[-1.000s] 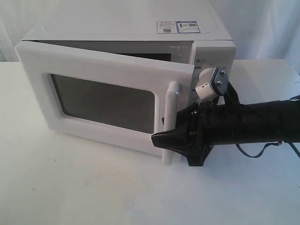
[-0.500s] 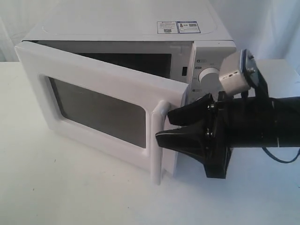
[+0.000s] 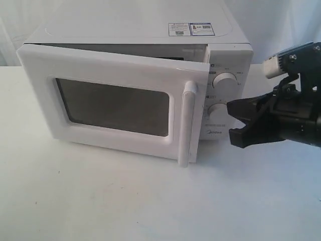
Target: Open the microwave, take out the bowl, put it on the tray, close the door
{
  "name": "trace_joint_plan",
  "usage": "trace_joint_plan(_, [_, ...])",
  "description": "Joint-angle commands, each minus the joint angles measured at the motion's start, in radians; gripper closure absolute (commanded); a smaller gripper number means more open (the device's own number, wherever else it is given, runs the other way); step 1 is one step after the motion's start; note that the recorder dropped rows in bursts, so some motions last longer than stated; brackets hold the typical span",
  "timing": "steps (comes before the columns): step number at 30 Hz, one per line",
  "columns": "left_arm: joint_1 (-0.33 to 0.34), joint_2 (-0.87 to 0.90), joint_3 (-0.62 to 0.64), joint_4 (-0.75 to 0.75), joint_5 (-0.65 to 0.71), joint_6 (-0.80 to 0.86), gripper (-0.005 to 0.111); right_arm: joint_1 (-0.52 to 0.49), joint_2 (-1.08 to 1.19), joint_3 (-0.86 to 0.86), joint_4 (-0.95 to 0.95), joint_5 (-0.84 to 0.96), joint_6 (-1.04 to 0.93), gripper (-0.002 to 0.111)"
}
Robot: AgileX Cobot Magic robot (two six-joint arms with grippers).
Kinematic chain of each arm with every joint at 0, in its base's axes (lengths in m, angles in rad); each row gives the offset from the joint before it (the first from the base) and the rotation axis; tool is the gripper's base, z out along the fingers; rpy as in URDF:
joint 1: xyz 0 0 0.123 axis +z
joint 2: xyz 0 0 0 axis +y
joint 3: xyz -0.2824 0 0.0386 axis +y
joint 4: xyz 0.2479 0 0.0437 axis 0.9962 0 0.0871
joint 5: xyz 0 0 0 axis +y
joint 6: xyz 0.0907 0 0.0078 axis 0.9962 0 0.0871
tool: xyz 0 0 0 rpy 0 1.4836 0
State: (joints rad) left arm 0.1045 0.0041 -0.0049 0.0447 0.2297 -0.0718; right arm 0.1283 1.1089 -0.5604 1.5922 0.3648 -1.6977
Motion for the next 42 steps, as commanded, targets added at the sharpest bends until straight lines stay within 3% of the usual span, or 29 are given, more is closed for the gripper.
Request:
trace_joint_plan(1, [0.002, -0.004, 0.005, -0.008, 0.002, -0.002, 0.107, 0.0, 0.043, 0.007, 0.138, 0.126, -0.173, 0.108])
trace_joint_plan(3, [0.002, -0.004, 0.005, -0.008, 0.002, -0.002, 0.107, 0.0, 0.056, 0.007, 0.152, 0.148, -0.242, 0.108])
trace_joint_plan(7, [0.002, -0.004, 0.005, -0.008, 0.002, -0.002, 0.107, 0.0, 0.068, -0.016, 0.152, 0.027, -0.242, 0.108])
trace_joint_plan(12, [0.002, -0.004, 0.005, -0.008, 0.002, -0.002, 0.107, 0.0, 0.15, -0.07, 0.152, 0.172, -0.28, 0.108])
trace_joint_plan(17, [0.002, -0.004, 0.005, -0.008, 0.002, 0.0, 0.107, 0.0, 0.294, -0.187, 0.152, 0.205, -0.321, 0.108])
trace_joint_plan(26, [0.002, -0.004, 0.005, -0.008, 0.002, 0.0, 0.107, 0.0, 0.312, -0.195, 0.152, 0.231, -0.314, 0.108])
trace_joint_plan(42, [0.002, -0.004, 0.005, -0.008, 0.002, 0.0, 0.107, 0.004, 0.314, -0.195, 0.005, 0.645, -0.196, 0.108])
